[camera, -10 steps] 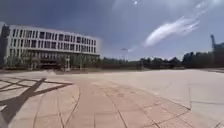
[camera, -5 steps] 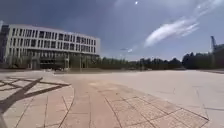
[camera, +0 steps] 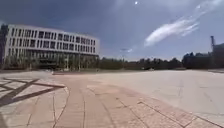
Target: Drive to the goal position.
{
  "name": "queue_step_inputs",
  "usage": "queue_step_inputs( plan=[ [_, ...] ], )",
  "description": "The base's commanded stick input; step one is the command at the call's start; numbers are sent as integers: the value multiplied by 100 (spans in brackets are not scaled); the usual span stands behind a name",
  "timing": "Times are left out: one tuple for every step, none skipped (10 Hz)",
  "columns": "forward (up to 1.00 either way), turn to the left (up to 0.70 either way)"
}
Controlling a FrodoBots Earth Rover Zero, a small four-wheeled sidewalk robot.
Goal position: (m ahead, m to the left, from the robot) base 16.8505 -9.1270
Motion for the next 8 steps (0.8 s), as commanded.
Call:
queue_step_inputs(
  plan=[
    [70, -1],
    [70, -1],
    [70, -1],
    [70, -1],
    [70, -1],
    [70, -1],
    [70, -1],
    [70, -1]
  ],
)
